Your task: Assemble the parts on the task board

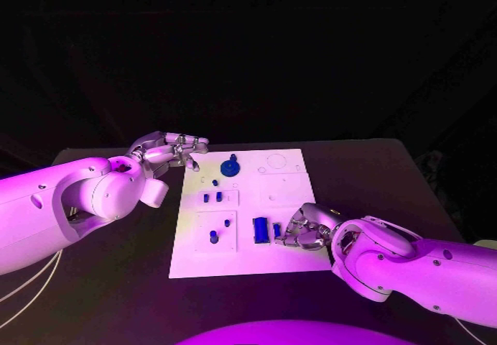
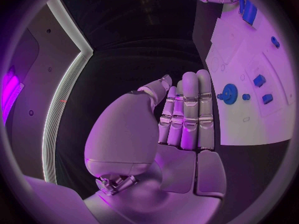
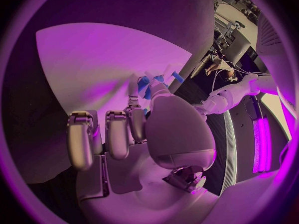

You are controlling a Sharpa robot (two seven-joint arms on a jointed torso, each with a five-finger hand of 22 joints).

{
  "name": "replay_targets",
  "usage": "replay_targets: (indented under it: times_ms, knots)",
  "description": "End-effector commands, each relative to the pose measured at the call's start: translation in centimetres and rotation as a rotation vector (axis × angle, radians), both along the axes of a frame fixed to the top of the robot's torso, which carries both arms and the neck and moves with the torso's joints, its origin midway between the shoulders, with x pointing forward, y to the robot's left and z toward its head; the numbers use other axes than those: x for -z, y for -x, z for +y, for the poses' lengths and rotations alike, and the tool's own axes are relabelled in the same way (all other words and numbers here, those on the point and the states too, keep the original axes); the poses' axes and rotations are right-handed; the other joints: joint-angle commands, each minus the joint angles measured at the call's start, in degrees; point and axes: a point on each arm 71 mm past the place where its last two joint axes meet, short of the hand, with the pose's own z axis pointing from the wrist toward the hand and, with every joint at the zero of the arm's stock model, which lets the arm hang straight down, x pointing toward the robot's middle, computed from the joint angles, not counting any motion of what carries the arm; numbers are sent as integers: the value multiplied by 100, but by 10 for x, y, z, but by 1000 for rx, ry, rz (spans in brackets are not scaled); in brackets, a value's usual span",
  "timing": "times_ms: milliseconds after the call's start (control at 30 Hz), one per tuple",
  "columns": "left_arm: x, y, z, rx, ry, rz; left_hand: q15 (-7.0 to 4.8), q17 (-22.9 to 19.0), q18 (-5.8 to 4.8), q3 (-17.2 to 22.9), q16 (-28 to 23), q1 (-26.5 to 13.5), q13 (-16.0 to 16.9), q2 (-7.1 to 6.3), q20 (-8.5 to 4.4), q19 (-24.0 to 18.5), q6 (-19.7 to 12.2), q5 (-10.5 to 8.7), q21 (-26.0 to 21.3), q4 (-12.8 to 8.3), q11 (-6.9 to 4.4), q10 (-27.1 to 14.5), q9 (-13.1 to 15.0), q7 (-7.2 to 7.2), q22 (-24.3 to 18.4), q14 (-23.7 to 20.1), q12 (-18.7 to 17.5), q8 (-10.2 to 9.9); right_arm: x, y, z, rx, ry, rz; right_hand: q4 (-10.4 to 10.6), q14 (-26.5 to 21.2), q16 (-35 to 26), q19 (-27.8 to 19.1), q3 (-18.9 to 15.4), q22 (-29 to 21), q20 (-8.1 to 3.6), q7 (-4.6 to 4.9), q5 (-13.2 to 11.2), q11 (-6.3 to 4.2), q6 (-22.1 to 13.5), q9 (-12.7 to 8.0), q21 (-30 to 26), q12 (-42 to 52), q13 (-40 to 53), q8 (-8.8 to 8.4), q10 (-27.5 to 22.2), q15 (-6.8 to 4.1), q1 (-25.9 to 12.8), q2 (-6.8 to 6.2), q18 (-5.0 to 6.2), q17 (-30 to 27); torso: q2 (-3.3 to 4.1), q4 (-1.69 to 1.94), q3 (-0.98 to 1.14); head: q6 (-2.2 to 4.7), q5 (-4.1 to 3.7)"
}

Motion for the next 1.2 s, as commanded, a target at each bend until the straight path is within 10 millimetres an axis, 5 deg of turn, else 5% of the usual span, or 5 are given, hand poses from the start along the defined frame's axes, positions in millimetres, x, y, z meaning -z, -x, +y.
replay_targets:
  times_ms: [33, 667, 900, 1100, 1200]
  knots:
    - [-1, 1, -2, 17, 6, -6, 13, -9, 75, -18, -19, 31, 7, -15, 29, 23, -40, -4, -24, -20, 11, -39, -8, 18, -5, -24, 18, -17, 2, -2, -1, -14, 17, -9, -42, 438, 19, 471, 3, 1416, -32, 0, -30, -11, -9, 8, 11, 44, 430, 22, 37, -38, 63, 22, -101, 705, 9, 2, -5, -9, 3]
    - [-2, 1, -3, 31, -19, -35, 11, -14, 76, -12, -17, 60, 7, -6, 28, 28, -47, -4, -29, -35, 11, -49, -9, 18, -9, -25, 25, -18, 7, -8, 4, -30, 28, -7, -118, 436, 13, 462, -50, 1410, -41, -9, -187, -20, -18, 28, -11, 64, 455, 36, 48, -47, 262, 61, -96, 697, -4, 4, -6, -16, 15]
    - [-1, 0, -2, 29, -16, -32, 11, -15, 76, -15, -17, 61, 7, -10, 27, 28, -50, -4, -30, -37, 12, -52, -10, 19, -10, -25, 26, -18, -11, -10, 2, -13, -78, -98, -119, 415, -45, 405, -160, 1370, -33, 25, -255, 4, -75, 23, -147, -90, 359, 10, -24, -32, 265, -12, -66, 609, -11, -8, -1, 22, 55]
    - [3, -2, -1, 5, 34, 11, 16, -19, 74, -33, -17, 43, 8, -19, 30, 27, -50, -5, -36, -28, 15, -53, -9, 20, -14, -30, 35, -16, -33, -21, -2, 11, -335, -108, -185, 92, -886, -302, -260, 882, 91, 243, -33, 194, -527, -43, -1760, -1427, -501, -203, -819, 123, 571, 7, 258, -508, -81, -18, -14, 85, 59]
    - [5, -2, -2, -2, 59, 23, 22, -26, 71, -68, -19, 4, 10, -34, 37, 20, -53, -5, -52, -6, 16, -57, -9, 18, -24, -40, 48, -13, -41, -29, -4, 24, -442, -103, -193, -239, -1774, -859, -343, 429, 187, 348, -42, 283, -727, -39, -3045, -2588, -1324, -243, -1511, 206, 711, 61, 478, -1490, -134, -30, -19, 108, 65]
